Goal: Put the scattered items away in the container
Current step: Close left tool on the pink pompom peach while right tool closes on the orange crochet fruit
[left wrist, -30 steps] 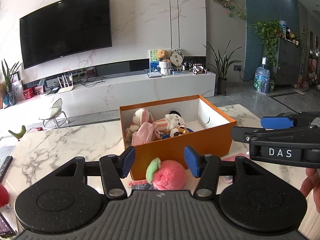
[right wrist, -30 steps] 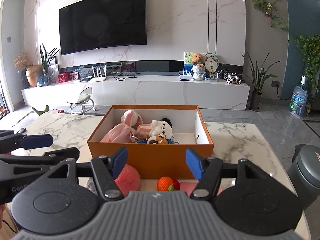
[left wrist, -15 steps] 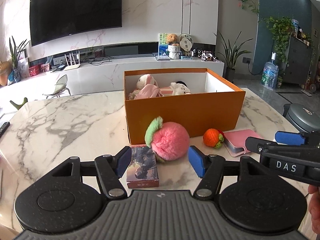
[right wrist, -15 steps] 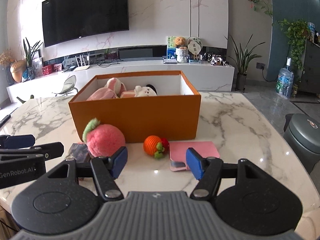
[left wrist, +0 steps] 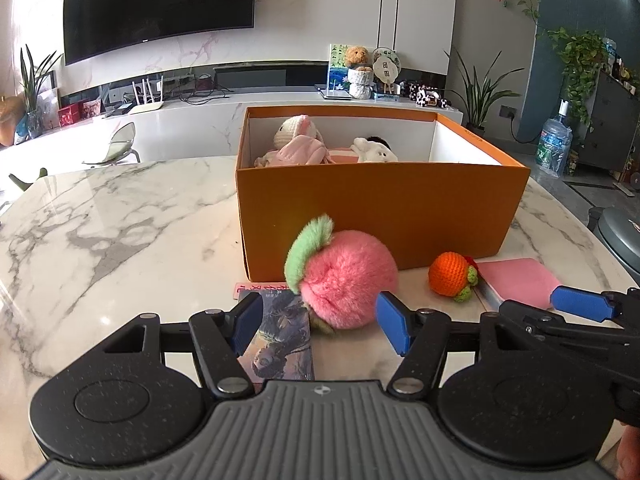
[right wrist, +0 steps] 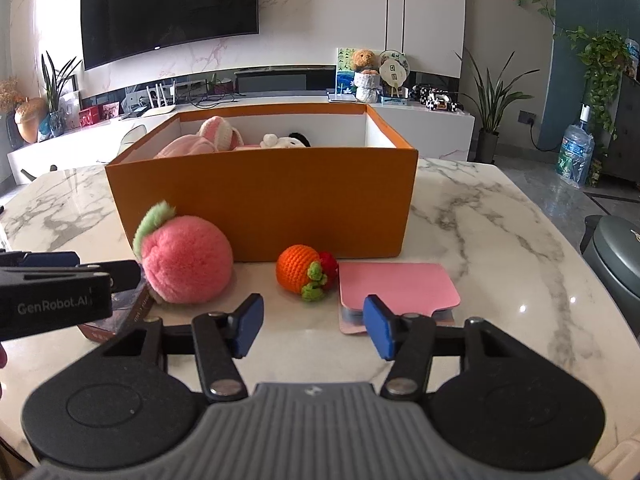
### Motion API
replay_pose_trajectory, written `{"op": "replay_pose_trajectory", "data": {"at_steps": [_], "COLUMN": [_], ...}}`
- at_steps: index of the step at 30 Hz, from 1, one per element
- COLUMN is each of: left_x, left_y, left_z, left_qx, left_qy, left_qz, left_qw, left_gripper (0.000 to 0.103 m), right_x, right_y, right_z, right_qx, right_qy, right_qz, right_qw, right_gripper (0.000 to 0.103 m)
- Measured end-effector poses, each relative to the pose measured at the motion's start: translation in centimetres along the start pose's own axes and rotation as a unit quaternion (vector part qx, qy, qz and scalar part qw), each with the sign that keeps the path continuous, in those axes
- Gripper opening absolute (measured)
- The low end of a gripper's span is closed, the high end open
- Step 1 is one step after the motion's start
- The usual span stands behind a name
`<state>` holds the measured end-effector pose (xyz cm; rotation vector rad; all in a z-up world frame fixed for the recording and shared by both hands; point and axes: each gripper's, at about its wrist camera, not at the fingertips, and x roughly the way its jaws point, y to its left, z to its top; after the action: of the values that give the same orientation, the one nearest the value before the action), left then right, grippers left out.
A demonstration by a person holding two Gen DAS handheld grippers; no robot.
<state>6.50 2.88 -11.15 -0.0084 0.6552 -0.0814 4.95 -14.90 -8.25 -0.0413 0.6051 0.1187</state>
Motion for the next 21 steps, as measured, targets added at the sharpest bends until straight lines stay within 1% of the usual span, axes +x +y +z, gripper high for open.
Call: {"op": "replay_pose_trajectory", "data": {"at_steps": [5, 6, 7, 12, 15, 17, 18, 21], "left_x": [1.8, 2.2, 2.6, 4.5, 5.3, 5.8, 6.0, 6.5], "left_y": [0.1, 0.1, 0.1, -0.1, 0.0, 0.1, 0.2, 0.3], "left_z": [1.3, 1.5, 1.8, 2.8, 3.1, 3.2, 3.2, 3.2], "left_qx": [0.0, 0.0, 0.0, -0.001, -0.002, -0.006, -0.006, -0.006], "left_qy": [-0.009, -0.009, -0.008, 0.001, 0.005, 0.009, 0.012, 0.015], "left_qz": [0.019, 0.019, 0.018, 0.02, 0.019, 0.016, 0.016, 0.016], "left_qw": [0.9998, 0.9998, 0.9998, 0.9998, 0.9998, 0.9998, 0.9998, 0.9997], "left_gripper": [0.074, 0.071, 0.065, 0.051, 0.05, 0.045, 0.042, 0.039], "right_x": [2.1, 2.4, 2.8, 4.7, 5.7, 6.4, 6.7, 7.9], "right_y": [0.3, 0.3, 0.4, 0.7, 0.8, 0.9, 0.9, 1.0], "right_z": [0.4, 0.6, 0.7, 2.0, 2.7, 2.9, 3.0, 3.0], "right_qx": [-0.012, -0.014, -0.016, -0.024, -0.027, -0.03, -0.032, -0.044], "right_qy": [0.008, 0.009, 0.01, 0.007, 0.007, 0.008, 0.009, 0.013], "right_qz": [0.004, 0.005, 0.007, 0.017, 0.022, 0.024, 0.024, 0.017], "right_qw": [1.0, 1.0, 1.0, 1.0, 0.999, 0.999, 0.999, 0.999], "right_gripper": [0.053, 0.053, 0.053, 0.053, 0.053, 0.053, 0.053, 0.053]}}
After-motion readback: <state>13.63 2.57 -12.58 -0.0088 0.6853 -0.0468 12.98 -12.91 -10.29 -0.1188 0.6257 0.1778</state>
